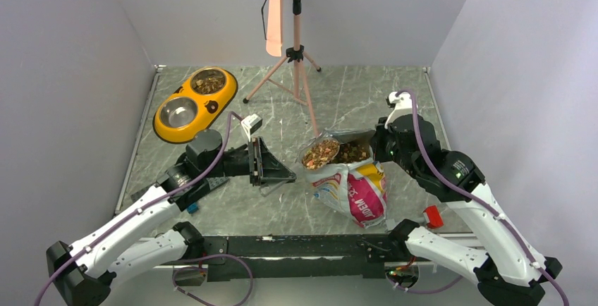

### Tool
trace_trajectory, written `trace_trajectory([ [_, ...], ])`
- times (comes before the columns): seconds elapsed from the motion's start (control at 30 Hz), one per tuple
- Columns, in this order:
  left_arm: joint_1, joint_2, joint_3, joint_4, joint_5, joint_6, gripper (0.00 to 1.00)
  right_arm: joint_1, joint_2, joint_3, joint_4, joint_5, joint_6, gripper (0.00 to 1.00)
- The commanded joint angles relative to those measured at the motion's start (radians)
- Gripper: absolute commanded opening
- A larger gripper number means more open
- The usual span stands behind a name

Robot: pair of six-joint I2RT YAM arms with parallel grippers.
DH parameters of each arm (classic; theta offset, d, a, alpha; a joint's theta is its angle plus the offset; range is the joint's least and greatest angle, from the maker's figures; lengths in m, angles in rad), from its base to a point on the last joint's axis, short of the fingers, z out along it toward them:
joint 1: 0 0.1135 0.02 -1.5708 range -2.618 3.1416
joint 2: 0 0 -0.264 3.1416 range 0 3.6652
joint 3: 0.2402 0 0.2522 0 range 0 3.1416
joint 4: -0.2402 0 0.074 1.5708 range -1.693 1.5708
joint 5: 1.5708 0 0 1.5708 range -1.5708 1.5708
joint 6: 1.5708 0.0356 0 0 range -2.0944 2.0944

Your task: Serve the pet food

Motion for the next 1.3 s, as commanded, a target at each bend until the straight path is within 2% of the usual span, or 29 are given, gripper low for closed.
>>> trace_trajectory([
  [0.0,0.005,-0.024,0.062,0.057,0.009,0.031,0.00,-0.005,-0.010,0.064,0.015,0.118,0.027,0.00],
  [0.2,0.032,-0.038,0.036,0.100,0.014,0.001,0.00,-0.005,-0.015,0.070,-0.017,0.162,0.039,0.00],
  [0.37,0.123,-0.043,0.025,0.152,0.068,-0.024,0.00,-0.005,-0.022,0.061,-0.021,0.163,0.038,0.00],
  [0.8,0.558,0.029,0.029,0.266,0.354,-0.051,0.00,-0.006,-0.001,0.076,0.001,0.160,-0.007,0.00],
  [0.87,0.620,0.057,0.027,0.288,0.376,-0.043,0.00,-0.005,0.003,0.081,0.002,0.158,-0.014,0.00],
  [1.03,0.759,0.152,-0.021,0.532,0.402,-0.143,0.00,-0.006,0.020,0.106,0.002,0.144,-0.032,0.00],
  [1.27,0.921,0.314,0.032,0.607,0.431,-0.110,0.00,-0.008,0.043,0.144,-0.021,0.145,-0.069,0.00],
])
